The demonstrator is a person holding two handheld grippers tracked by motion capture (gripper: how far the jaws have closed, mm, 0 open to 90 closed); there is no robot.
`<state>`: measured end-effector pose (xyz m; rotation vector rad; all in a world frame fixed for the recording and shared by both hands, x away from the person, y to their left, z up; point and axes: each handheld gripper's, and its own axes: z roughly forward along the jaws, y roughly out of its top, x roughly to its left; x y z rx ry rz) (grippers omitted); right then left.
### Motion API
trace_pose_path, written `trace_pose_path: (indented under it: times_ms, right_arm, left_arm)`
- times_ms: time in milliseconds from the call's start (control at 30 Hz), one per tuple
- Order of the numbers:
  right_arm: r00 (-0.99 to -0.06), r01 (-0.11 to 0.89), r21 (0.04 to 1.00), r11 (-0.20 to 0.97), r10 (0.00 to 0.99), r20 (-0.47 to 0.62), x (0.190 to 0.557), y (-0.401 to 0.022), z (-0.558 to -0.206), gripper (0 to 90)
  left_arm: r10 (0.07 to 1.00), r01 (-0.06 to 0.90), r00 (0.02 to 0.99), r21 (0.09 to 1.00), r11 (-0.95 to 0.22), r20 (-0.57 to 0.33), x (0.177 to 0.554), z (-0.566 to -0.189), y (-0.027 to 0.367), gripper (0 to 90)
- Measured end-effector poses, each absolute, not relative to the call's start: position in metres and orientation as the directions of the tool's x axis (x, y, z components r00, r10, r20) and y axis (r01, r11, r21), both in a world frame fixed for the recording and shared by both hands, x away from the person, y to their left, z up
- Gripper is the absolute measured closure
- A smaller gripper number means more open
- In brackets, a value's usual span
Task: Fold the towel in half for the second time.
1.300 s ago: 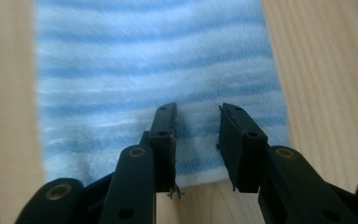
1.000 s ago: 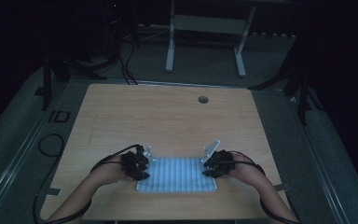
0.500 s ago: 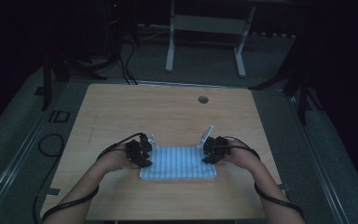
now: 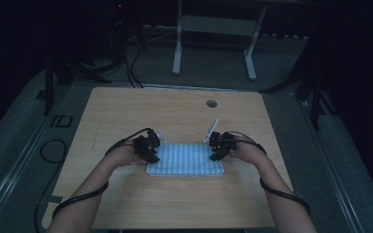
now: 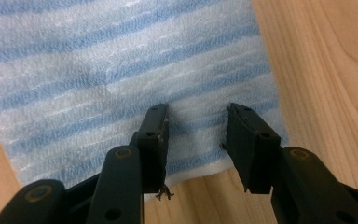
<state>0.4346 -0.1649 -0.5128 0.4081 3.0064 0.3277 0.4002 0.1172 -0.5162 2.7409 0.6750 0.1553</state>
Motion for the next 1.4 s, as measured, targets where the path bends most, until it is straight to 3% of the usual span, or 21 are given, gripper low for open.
trace_pose_path:
  times_ms: [433, 533, 600, 700, 833, 867, 900, 933, 1200, 1400]
  right_arm:
    - [-0.95, 0.281, 0.253, 0.926, 0.305, -0.06, 0.442, -0.167, -0.513, 56.4]
    - [-0.952, 0.275, 0.253, 0.928, 0.299, -0.062, 0.438, -0.166, -0.509, 50.6]
    - [-0.953, 0.275, 0.259, 0.926, 0.299, -0.057, 0.438, -0.166, -0.508, 49.8]
    - [-0.953, 0.261, 0.295, 0.919, 0.293, -0.07, 0.433, -0.162, -0.497, 47.0]
    - [-0.949, 0.273, 0.343, 0.899, 0.31, -0.057, 0.43, -0.16, -0.491, 37.3]
    - [-0.939, 0.303, 0.381, 0.874, 0.342, -0.038, 0.429, -0.159, -0.491, 27.3]
    - [-0.929, 0.328, 0.401, 0.855, 0.368, -0.025, 0.43, -0.16, -0.491, 23.7]
    - [-0.922, 0.347, 0.41, 0.843, 0.387, -0.016, 0.43, -0.161, -0.492, 16.6]
    - [-0.883, 0.383, 0.523, 0.761, 0.468, -0.034, 0.426, -0.172, -0.506, 13.6]
    - [-0.854, 0.411, 0.618, 0.67, 0.52, 0.004, 0.416, -0.184, -0.515, 13.5]
  left_arm:
    - [0.495, 0.453, 0.868, 0.349, -0.821, 0.039, 0.406, -0.518, 0.119, 62.8]
    - [0.503, 0.456, 0.863, 0.346, -0.82, 0.053, 0.407, -0.516, 0.119, 59.7]
    - [0.514, 0.468, 0.857, 0.356, -0.809, 0.041, 0.406, -0.514, 0.119, 56.8]
    - [0.511, 0.46, 0.859, 0.391, -0.797, 0.032, 0.403, -0.511, 0.118, 44.9]
    - [0.527, 0.469, 0.85, 0.467, -0.75, -0.006, 0.399, -0.505, 0.117, 35.8]
    - [0.545, 0.484, 0.838, 0.487, -0.727, -0.019, 0.397, -0.503, 0.117, 34.2]
    - [0.545, 0.484, 0.838, 0.487, -0.727, -0.019, 0.397, -0.503, 0.117, 30.1]
    - [0.552, 0.493, 0.833, 0.499, -0.713, -0.034, 0.395, -0.503, 0.117, 21.4]
    - [0.647, 0.51, 0.763, 0.623, -0.593, -0.008, 0.39, -0.508, 0.123, 10.5]
    - [0.665, 0.517, 0.747, 0.645, -0.562, -0.02, 0.386, -0.516, 0.125, 4.4]
